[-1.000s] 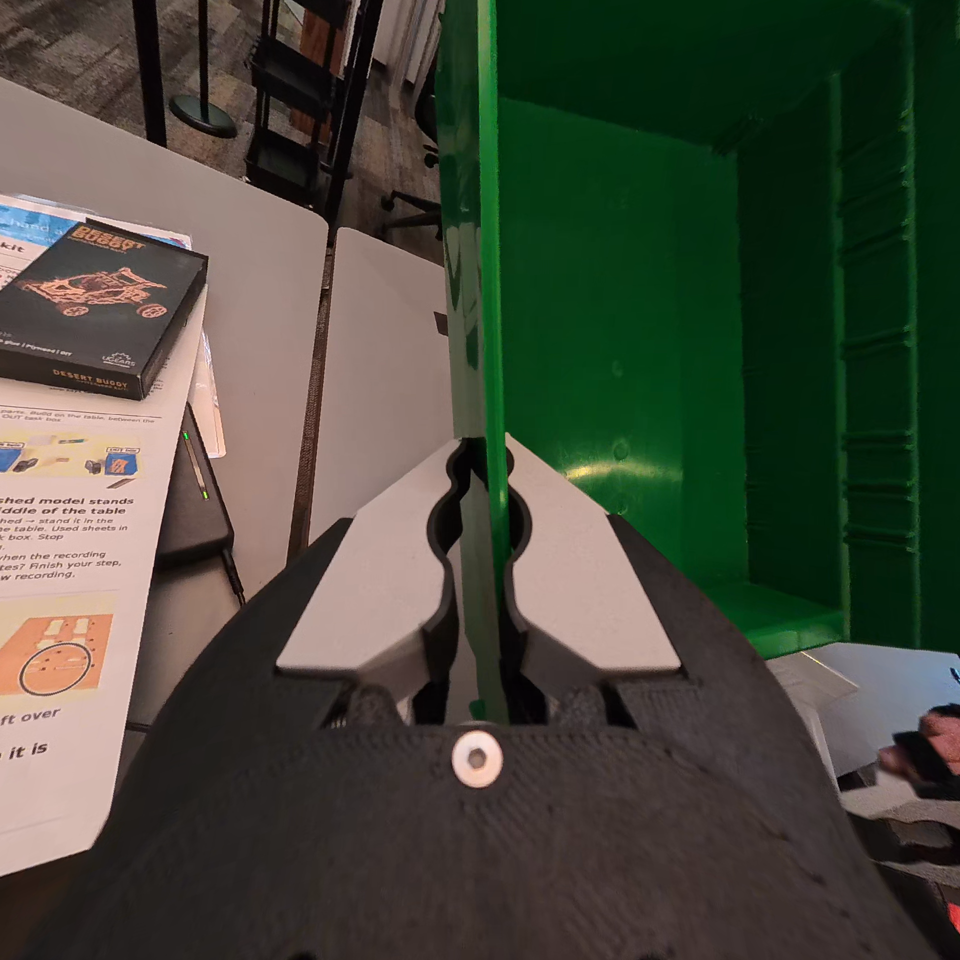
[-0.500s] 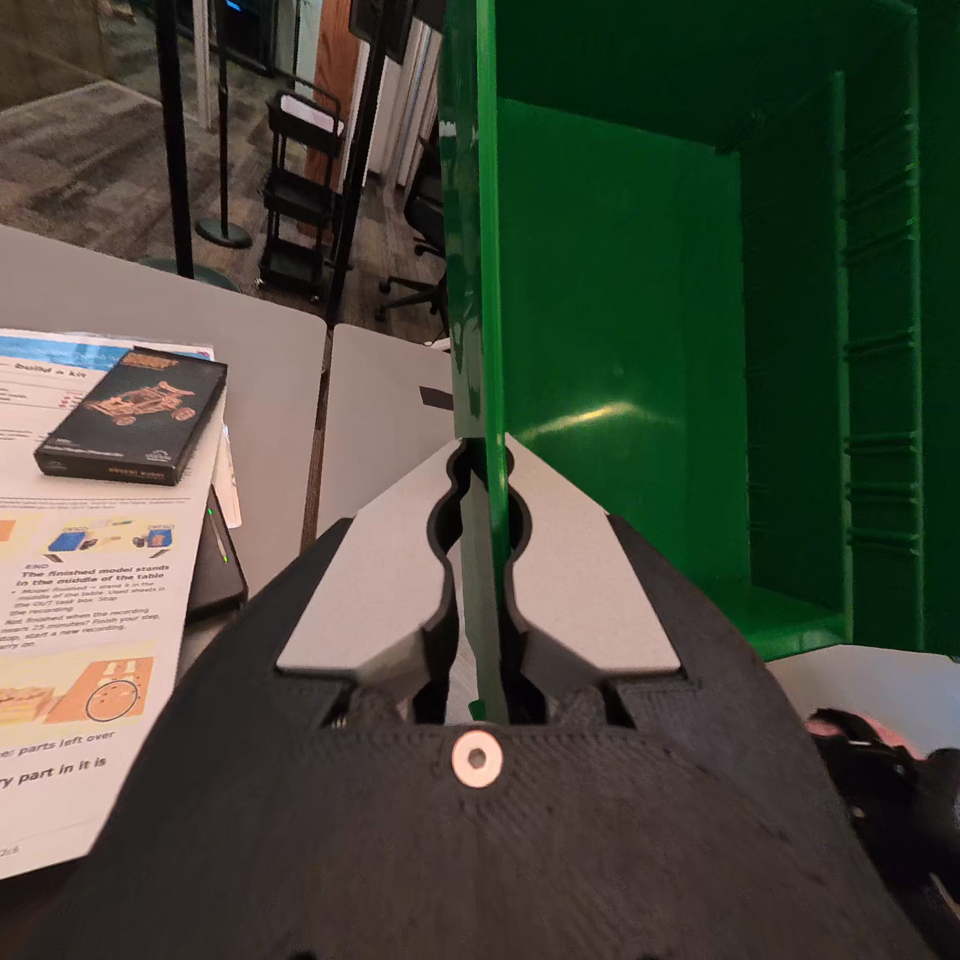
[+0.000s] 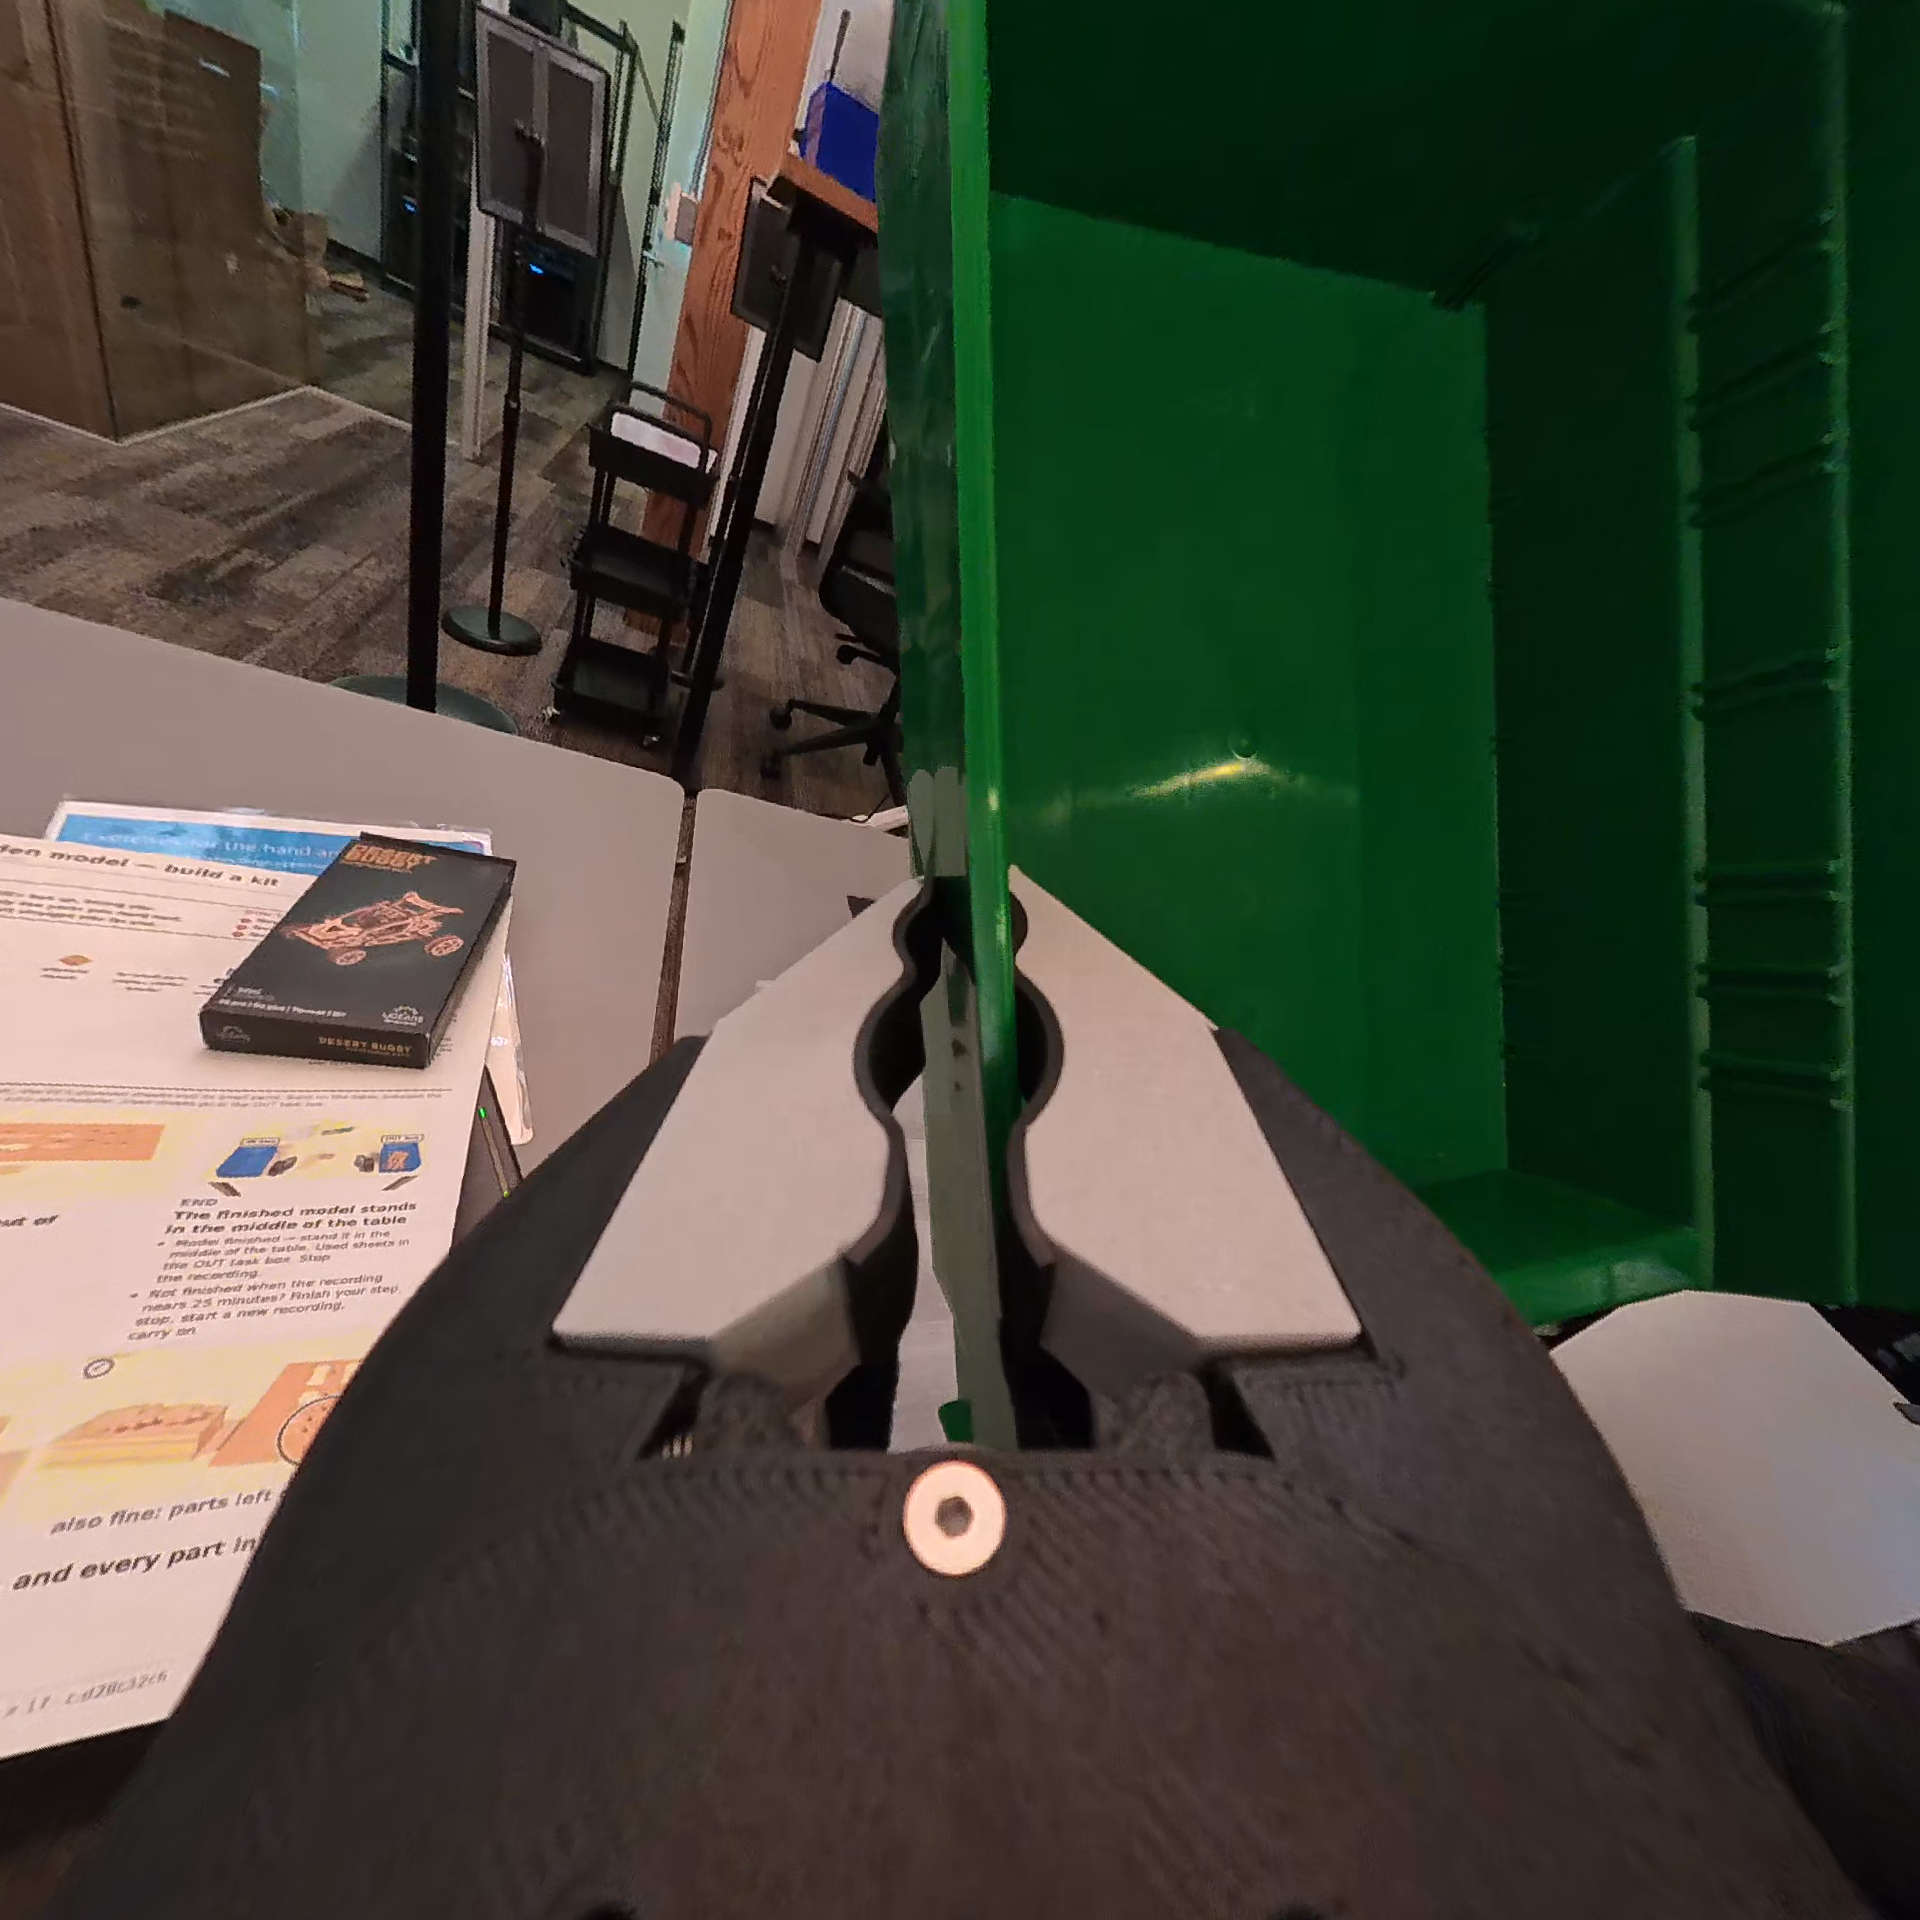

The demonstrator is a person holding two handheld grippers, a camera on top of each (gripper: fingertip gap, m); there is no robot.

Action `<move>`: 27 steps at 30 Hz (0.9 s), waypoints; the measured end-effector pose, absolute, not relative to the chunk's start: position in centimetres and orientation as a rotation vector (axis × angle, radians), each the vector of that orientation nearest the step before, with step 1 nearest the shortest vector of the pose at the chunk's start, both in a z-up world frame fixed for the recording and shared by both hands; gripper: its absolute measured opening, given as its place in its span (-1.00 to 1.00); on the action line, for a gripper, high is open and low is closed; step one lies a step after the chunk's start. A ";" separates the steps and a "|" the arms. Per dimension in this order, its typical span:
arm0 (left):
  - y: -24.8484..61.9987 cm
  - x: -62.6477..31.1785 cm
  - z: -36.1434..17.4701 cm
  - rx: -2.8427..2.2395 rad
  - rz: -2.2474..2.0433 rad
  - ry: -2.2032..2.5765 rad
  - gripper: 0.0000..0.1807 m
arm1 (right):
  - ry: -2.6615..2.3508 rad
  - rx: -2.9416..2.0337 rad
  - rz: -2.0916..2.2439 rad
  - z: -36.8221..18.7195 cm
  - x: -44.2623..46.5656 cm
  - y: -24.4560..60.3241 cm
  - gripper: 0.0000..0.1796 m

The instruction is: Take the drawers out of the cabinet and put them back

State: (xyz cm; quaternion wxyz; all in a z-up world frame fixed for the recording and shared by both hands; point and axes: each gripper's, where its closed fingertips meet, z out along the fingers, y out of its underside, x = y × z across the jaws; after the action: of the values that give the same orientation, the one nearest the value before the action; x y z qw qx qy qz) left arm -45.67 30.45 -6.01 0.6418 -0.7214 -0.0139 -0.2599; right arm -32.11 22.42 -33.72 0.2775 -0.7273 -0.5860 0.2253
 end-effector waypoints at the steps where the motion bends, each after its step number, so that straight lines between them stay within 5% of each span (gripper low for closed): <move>1: 30.4 -45.5 -5.8 -1.641 -0.588 -0.026 -0.94 | -1.570 -1.899 0.644 -32.5 -31.9 21.8 -0.62; 4: 30.5 -44.5 -5.0 -1.634 -0.586 -0.002 -0.94 | -1.521 -1.750 0.725 -27.9 -29.5 20.2 -0.57; 7: 30.9 -41.8 -4.0 -1.630 -0.594 0.058 -0.94 | -1.413 -1.655 0.734 -22.8 -24.5 20.2 -0.31; 10: 31.7 -37.4 -3.1 -1.630 -0.598 0.145 -0.95 | -1.377 -1.555 0.693 -18.9 -18.1 20.1 0.29; 15: 33.6 -27.2 -3.7 -1.654 -0.679 0.278 -0.94 | -1.086 -1.467 0.694 -11.5 -5.3 19.4 0.06; 20: 32.8 -13.9 -4.1 -1.688 -0.722 0.515 -0.94 | -0.697 -1.315 0.569 -5.0 6.1 17.5 0.26; 27: 29.5 6.1 -4.8 -1.651 -0.866 0.765 -0.94 | -0.465 -1.362 0.345 -4.4 15.5 15.0 0.32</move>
State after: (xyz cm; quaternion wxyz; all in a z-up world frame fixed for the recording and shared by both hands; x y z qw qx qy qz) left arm 6.13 29.50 -4.85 0.5338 -0.6928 0.3209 -0.3634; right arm 15.49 15.04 -4.39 0.7385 -0.6205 -0.2117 0.1573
